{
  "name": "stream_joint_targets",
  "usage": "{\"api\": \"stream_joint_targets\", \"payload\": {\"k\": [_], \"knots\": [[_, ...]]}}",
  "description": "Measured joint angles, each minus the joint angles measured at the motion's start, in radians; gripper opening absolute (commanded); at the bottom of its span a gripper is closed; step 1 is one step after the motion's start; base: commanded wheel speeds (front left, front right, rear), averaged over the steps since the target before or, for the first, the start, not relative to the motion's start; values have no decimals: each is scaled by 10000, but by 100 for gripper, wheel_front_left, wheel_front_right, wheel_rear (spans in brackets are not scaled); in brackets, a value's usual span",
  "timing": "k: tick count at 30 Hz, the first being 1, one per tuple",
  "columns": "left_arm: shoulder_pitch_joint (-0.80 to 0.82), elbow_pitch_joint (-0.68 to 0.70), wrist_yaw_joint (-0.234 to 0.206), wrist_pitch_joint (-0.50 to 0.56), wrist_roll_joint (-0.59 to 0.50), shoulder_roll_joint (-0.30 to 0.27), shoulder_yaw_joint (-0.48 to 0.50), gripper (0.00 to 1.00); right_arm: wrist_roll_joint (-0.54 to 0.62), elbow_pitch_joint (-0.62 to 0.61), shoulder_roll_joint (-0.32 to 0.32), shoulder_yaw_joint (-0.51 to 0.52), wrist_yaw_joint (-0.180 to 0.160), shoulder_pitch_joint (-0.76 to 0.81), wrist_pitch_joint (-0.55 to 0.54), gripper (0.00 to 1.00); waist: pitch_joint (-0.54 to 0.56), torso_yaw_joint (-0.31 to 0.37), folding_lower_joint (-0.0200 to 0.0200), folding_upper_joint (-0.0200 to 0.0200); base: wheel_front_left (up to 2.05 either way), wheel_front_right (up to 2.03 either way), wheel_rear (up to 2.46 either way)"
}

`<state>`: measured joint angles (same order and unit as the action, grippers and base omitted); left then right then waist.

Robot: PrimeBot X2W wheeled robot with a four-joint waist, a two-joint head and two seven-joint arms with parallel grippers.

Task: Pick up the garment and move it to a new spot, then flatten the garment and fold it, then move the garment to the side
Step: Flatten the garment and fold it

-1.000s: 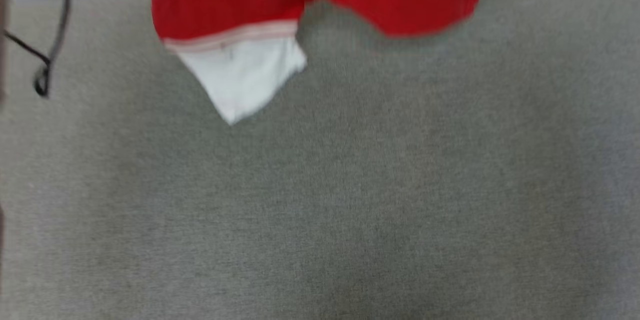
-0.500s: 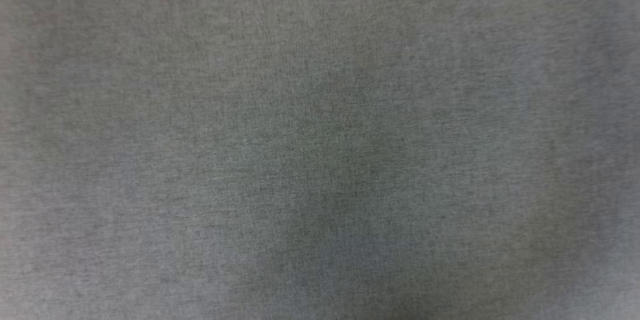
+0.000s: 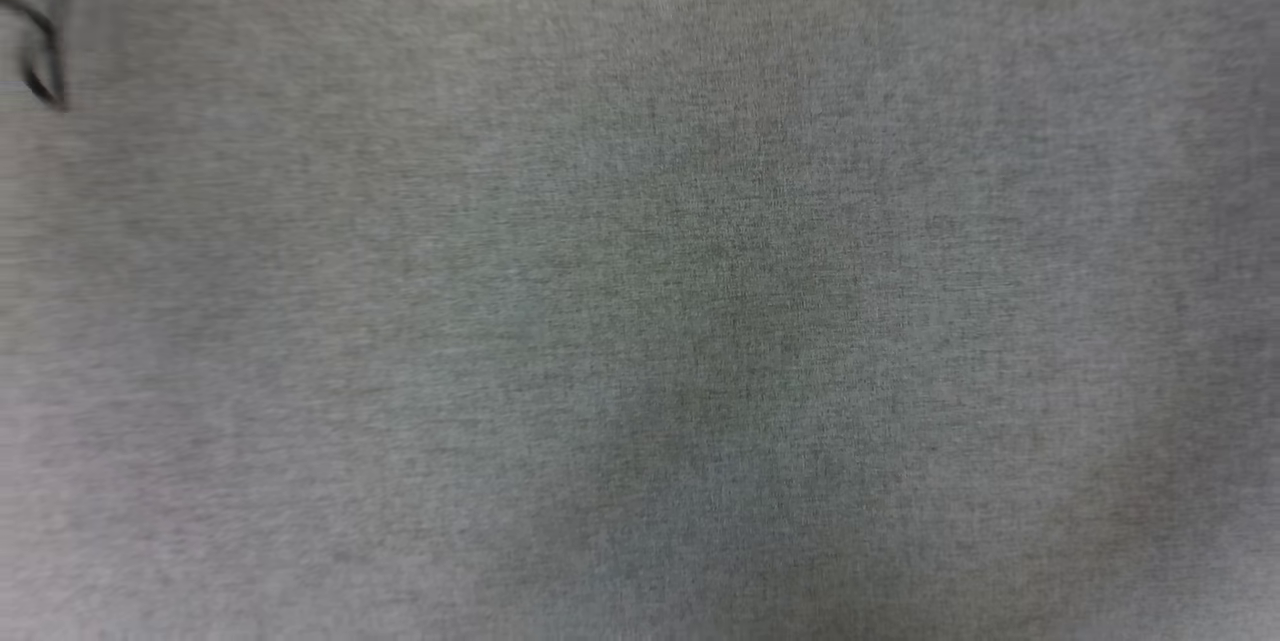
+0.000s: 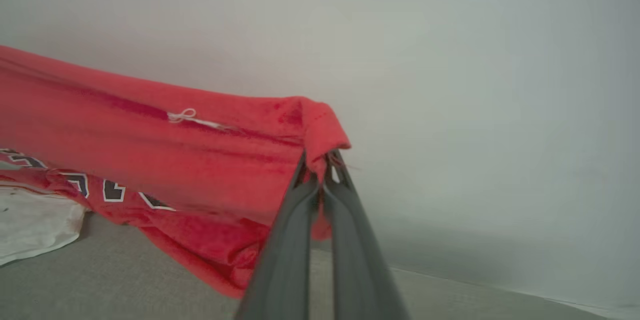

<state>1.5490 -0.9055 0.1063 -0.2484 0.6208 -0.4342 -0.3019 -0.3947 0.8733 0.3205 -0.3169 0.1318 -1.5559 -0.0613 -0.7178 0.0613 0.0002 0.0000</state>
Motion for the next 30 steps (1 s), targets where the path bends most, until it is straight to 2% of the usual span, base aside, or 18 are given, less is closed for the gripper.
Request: {"api": "stream_joint_targets", "payload": {"k": [6, 8, 9, 10, 15, 22, 27, 30], "knots": [[-2446, 31, 188, -105, 462, 470, 222, 0, -685, 69, 456, -853, 0, 1934, 435, 0, 1037, -242, -1, 0, 0, 0, 0], [-3572, 397, 222, -115, 527, 493, 456, 0, -936, -123, 571, -1156, 2, 2905, 568, 0, 1487, -325, -1, 0, 0, 0, 0], [-3572, 397, 222, -115, 527, 493, 456, 0, -936, -123, 571, -1156, 2, 2905, 568, 0, 1487, -325, -1, 0, 0, 0, 0], [-4848, 786, 230, -115, 535, 545, 623, 0, -1223, -441, 717, -1398, 4, 3948, 650, 0, 1983, -393, -1, 0, 0, 0, 0], [-8228, 1862, 144, -117, 445, 798, 934, 0, -1714, -1373, 1143, -1814, 6, 6738, 357, 0, 3301, -512, -3, 0, 0, 0, 0], [-12064, 3482, -518, -4, 523, 819, 1055, 0, -2142, -2932, 1509, -1329, 17, 10121, -690, 0, 5092, -587, -5, 0, 0, 0, 0], [-14360, 5260, -1243, 746, 537, 550, 953, 0, -1990, -4234, 1674, -311, 23, 12457, -1509, 0, 6162, -600, -6, 0, 0, 0, 0], [-15674, 6395, -1779, 1250, 711, 454, 1011, 0, -1772, -5143, 1494, 497, 58, 13910, -2098, 0, 6680, -605, -7, 0, 0, 0, 0]]}}
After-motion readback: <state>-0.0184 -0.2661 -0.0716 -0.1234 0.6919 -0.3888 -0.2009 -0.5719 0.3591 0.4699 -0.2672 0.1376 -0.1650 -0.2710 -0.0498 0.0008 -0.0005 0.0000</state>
